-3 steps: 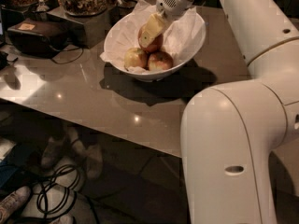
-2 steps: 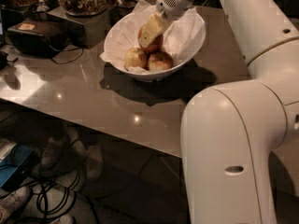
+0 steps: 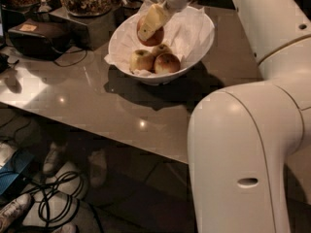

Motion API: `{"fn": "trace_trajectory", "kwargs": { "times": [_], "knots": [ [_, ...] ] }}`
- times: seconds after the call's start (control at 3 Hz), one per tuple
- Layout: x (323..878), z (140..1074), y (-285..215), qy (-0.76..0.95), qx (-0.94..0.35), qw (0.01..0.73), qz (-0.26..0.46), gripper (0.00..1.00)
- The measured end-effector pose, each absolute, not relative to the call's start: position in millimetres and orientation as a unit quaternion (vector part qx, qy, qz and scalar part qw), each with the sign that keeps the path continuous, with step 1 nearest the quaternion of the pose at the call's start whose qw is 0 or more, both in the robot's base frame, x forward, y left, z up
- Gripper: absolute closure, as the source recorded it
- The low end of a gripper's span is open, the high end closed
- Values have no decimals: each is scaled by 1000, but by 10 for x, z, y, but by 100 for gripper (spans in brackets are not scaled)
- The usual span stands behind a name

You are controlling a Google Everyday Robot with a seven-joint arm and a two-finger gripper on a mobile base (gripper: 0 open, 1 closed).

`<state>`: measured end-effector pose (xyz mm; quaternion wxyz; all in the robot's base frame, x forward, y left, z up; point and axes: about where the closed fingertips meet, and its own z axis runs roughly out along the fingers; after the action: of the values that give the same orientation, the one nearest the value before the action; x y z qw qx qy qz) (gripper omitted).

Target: Pick apple from white bowl

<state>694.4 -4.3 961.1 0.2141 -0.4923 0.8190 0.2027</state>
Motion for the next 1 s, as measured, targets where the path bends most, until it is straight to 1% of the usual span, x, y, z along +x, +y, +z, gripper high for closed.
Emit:
{"fn": "trace_trajectory", "kwargs": {
  "times": [1.0],
  "knots": [
    [6537,10273,414,740,-576,255,234,100]
  ]
}}
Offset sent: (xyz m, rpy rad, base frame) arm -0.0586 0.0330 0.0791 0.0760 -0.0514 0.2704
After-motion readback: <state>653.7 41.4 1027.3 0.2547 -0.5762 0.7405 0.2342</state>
